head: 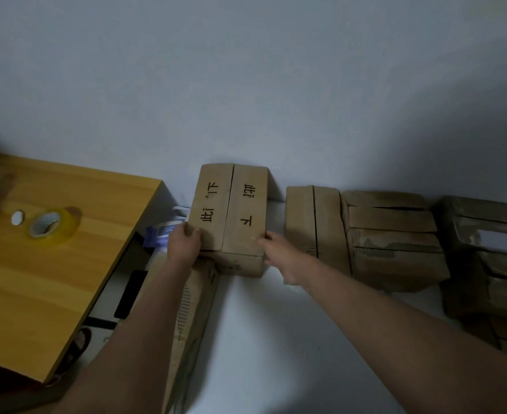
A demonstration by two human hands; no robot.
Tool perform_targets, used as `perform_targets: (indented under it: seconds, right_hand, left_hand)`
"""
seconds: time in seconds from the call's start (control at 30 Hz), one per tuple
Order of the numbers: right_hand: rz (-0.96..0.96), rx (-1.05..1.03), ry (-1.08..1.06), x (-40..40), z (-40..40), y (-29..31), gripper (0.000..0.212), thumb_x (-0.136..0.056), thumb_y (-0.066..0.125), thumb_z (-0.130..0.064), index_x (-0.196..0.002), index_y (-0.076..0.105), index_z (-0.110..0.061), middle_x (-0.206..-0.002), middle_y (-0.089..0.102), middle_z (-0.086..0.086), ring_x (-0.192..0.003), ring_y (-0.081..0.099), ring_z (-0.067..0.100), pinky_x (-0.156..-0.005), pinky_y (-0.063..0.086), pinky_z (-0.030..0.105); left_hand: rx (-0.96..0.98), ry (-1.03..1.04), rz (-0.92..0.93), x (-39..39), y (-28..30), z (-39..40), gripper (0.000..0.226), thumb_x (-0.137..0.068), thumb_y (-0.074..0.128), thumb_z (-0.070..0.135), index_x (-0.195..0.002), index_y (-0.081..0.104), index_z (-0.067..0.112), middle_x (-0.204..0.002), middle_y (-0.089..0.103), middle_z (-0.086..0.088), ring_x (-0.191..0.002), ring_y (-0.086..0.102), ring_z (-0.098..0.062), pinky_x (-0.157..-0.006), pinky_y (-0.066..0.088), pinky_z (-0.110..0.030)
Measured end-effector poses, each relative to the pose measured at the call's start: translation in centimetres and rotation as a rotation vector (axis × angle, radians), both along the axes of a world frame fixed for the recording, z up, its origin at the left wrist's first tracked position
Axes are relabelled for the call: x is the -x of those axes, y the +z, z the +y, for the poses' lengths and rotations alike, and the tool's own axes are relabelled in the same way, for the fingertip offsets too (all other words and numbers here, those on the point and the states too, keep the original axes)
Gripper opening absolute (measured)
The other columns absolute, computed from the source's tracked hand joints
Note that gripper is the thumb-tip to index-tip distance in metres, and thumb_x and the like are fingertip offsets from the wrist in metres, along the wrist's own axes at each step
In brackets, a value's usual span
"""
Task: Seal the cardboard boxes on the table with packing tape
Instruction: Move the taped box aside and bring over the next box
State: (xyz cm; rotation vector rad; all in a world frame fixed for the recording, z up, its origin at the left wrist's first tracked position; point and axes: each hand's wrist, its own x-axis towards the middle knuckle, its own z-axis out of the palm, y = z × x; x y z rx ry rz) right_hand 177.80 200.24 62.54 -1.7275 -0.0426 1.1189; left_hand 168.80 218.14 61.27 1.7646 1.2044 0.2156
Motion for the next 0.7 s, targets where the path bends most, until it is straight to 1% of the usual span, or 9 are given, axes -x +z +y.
perform_targets:
  seconds: [0.07,0.13,0.23,0.37,0.43,0.5,0.6,0.67,0.7]
  right_hand:
    - [0.028,-0.029,-0.031,-0.1,0.2,0.1,0.036,-0.099,0.052,-0.028,-0.133,0.05,-0.016,-0.125,0.057,-0.001,-0.11,0.052,0.016,-0.096,0.041,0.029]
    - [0.025,-0.052,-0.045,-0.1,0.3,0.0,0.038,-0.099,0.053,-0.027,-0.136,0.049,-0.018,-0.128,0.057,-0.002,-0.115,0.052,0.017,-0.098,0.041,0.031]
    - [0.0,-0.079,-0.05,0.1,0.3,-0.1,0.046,-0.096,0.057,-0.03,-0.14,0.047,-0.022,-0.136,0.055,-0.001,-0.122,0.051,0.018,-0.103,0.041,0.034]
    - [-0.041,-0.132,-0.036,0.0,0.2,0.6,0.046,-0.096,0.057,-0.03,-0.14,0.048,-0.023,-0.136,0.056,-0.003,-0.121,0.051,0.016,-0.089,0.04,0.026]
    - [-0.056,-0.158,-0.019,0.2,0.0,1.1,0.045,-0.097,0.056,-0.027,-0.141,0.048,-0.023,-0.135,0.056,-0.005,-0.12,0.05,0.015,-0.086,0.039,0.023]
    - [-0.067,-0.158,-0.014,0.3,-0.2,1.3,0.045,-0.097,0.056,-0.025,-0.141,0.047,-0.022,-0.136,0.054,-0.005,-0.12,0.049,0.014,-0.093,0.038,0.025]
    - [-0.027,-0.106,0.004,0.3,-0.8,1.2,0.05,-0.098,0.055,-0.023,-0.146,0.041,-0.021,-0.144,0.049,-0.001,-0.13,0.044,0.019,-0.108,0.036,0.033]
    - [0.029,-0.082,0.026,0.3,-1.3,1.1,0.049,-0.099,0.053,-0.017,-0.146,0.04,-0.023,-0.144,0.048,0.0,-0.13,0.044,0.023,-0.109,0.036,0.039]
    - [0.052,-0.081,0.028,0.4,-1.6,1.0,0.049,-0.099,0.051,-0.013,-0.145,0.04,-0.025,-0.143,0.049,0.0,-0.128,0.046,0.023,-0.108,0.039,0.042]
  left_hand:
    - [0.086,0.07,-0.082,-0.2,0.0,0.2,0.039,-0.1,0.051,0.015,-0.138,0.049,0.01,-0.121,0.054,-0.005,-0.11,0.051,-0.024,-0.094,0.045,-0.037]
    - [0.125,0.112,-0.149,-0.3,0.1,0.2,0.04,-0.1,0.05,0.012,-0.14,0.048,0.009,-0.116,0.05,-0.002,-0.109,0.048,-0.021,-0.096,0.045,-0.038]
    - [0.143,0.132,-0.219,-0.5,0.3,0.4,0.04,-0.101,0.048,0.012,-0.141,0.047,0.009,-0.12,0.051,-0.003,-0.11,0.049,-0.021,-0.102,0.044,-0.04]
    - [0.148,0.134,-0.258,-0.7,0.9,0.9,0.037,-0.101,0.047,0.013,-0.138,0.049,0.01,-0.128,0.052,-0.005,-0.113,0.05,-0.021,-0.095,0.044,-0.034]
    - [0.149,0.135,-0.27,-0.7,1.1,1.2,0.036,-0.101,0.048,0.015,-0.137,0.05,0.012,-0.133,0.051,-0.007,-0.115,0.051,-0.022,-0.093,0.043,-0.034]
    - [0.172,0.121,-0.262,-0.4,1.1,1.4,0.036,-0.101,0.048,0.016,-0.137,0.05,0.014,-0.132,0.051,-0.006,-0.115,0.05,-0.022,-0.094,0.044,-0.035]
    - [0.272,0.063,-0.224,0.9,0.2,1.2,0.041,-0.1,0.052,0.017,-0.139,0.045,0.021,-0.133,0.052,-0.008,-0.118,0.051,-0.026,-0.097,0.046,-0.041]
    - [0.36,0.028,-0.203,1.6,-0.6,0.6,0.041,-0.098,0.055,0.017,-0.137,0.044,0.028,-0.131,0.054,-0.01,-0.114,0.052,-0.028,-0.089,0.05,-0.044]
    - [0.39,0.013,-0.194,1.9,-0.9,0.3,0.042,-0.098,0.056,0.017,-0.136,0.043,0.03,-0.13,0.055,-0.01,-0.114,0.053,-0.028,-0.089,0.052,-0.047]
